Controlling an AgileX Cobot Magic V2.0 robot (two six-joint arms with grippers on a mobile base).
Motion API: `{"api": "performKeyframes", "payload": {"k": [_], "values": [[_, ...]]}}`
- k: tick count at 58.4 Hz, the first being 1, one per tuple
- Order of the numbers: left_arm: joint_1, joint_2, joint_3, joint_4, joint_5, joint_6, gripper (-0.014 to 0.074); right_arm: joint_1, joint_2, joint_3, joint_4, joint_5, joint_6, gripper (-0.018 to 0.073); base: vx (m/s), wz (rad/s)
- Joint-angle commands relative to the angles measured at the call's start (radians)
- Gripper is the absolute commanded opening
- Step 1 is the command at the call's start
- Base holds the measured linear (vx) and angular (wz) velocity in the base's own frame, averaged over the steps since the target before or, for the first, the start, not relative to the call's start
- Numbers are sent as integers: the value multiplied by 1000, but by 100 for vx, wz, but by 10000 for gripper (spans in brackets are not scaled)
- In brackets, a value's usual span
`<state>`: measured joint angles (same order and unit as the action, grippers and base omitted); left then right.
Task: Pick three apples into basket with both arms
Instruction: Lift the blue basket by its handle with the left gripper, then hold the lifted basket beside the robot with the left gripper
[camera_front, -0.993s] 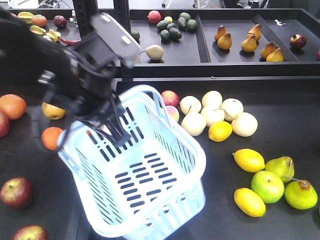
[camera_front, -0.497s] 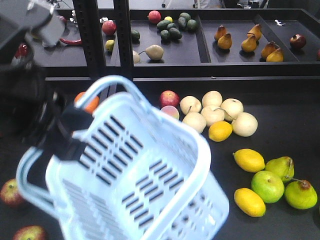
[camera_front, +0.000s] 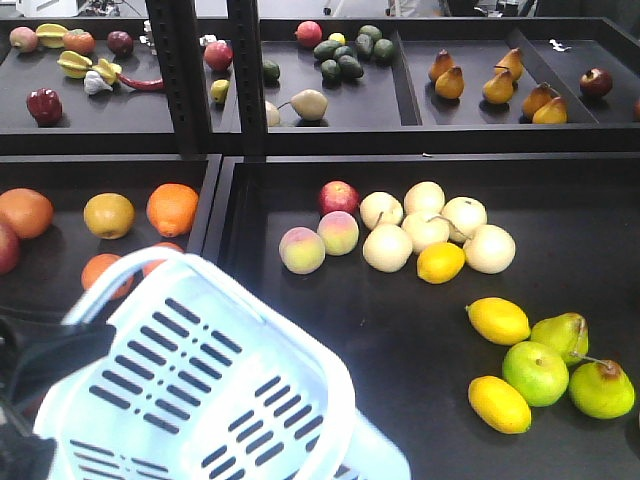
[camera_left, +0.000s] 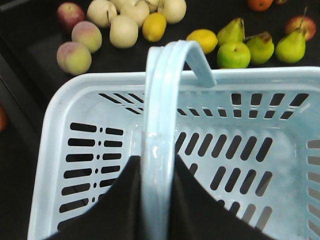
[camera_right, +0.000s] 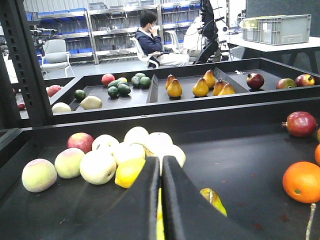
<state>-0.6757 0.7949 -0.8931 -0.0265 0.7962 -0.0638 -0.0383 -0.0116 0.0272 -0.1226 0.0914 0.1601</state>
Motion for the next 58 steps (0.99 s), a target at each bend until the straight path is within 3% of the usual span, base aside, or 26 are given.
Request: {"api": "performKeyframes", "payload": {"k": [1, 58], "values": [[-5, -35, -30, -12, -130, -15, -7, -3, -12, 13, -8, -74, -8, -5, 0, 0], [-5, -44, -30, -12, -128, -15, -6, -3, -12, 13, -8, -74, -8, -5, 0, 0]]}}
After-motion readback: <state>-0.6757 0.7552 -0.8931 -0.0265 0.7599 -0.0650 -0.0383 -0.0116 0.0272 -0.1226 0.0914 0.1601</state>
